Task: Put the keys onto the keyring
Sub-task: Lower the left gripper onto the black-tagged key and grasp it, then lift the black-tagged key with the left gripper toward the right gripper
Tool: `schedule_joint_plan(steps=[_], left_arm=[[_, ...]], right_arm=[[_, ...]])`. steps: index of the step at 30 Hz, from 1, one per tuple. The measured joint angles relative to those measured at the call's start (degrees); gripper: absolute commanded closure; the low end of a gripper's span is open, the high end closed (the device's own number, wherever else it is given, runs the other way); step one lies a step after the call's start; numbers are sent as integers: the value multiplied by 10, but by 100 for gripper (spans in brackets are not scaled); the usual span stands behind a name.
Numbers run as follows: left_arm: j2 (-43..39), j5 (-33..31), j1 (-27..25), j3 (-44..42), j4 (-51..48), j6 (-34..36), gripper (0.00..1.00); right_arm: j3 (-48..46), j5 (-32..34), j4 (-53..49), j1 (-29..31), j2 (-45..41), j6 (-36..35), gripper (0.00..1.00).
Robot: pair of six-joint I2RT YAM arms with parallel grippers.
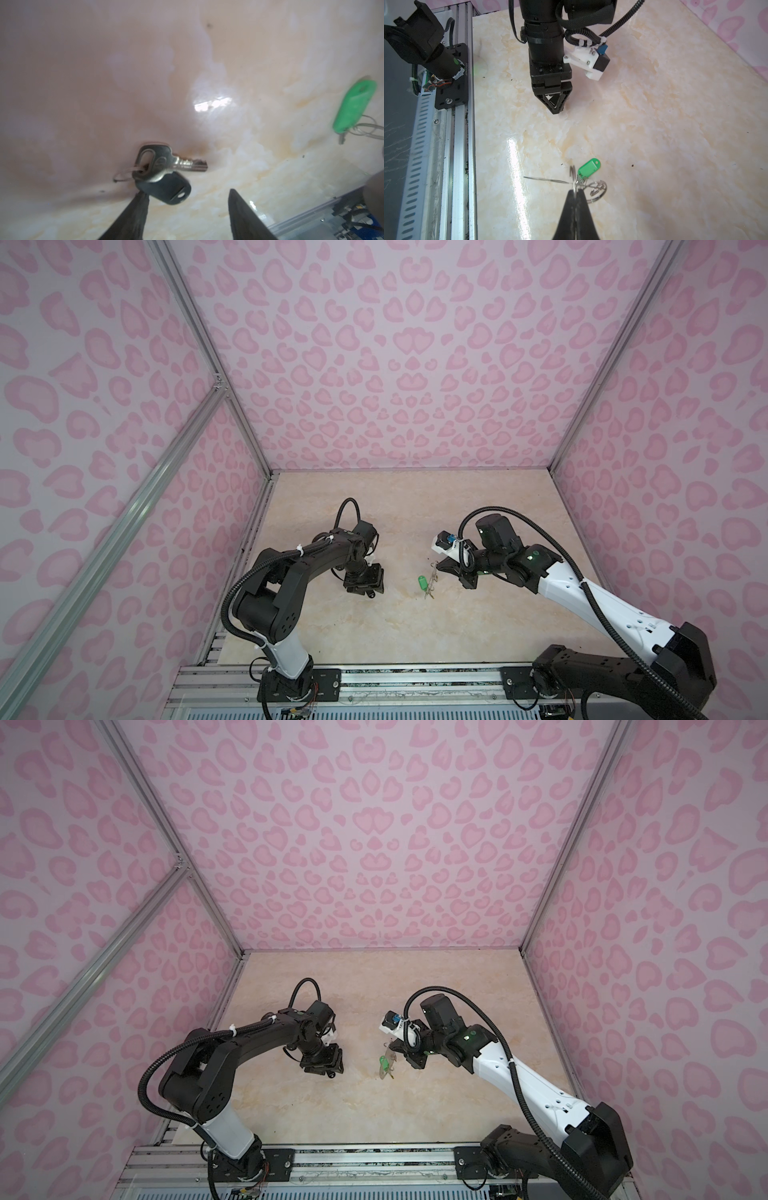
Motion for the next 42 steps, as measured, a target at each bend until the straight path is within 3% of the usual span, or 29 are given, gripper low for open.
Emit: schedule_joint_plan(steps=[6,10,17,24,26,32,35,42], left_arm=[[-28,17,-3,15,-7,16,39],[-59,-26,0,27,-15,52,42],[-40,-103,19,35,-29,94,46],[-17,-127,23,33,-22,136,53],[-7,-127,26,35,-19,149,59],[7,-124,27,37,-11,168,63],[12,-116,28,37,-8,172,69],[16,-104,29,30,-6,177,71]], right_arm=[[0,0,0,-2,2,0,100],[6,0,0,0,12,0,100],[24,2,-2,12,28,0,100],[30,11,-4,23,30,0,100],[30,14,-5,23,30,0,100],[30,18,-8,24,31,0,100],[30,19,-8,25,34,0,100],[34,20,-12,25,36,0,100]])
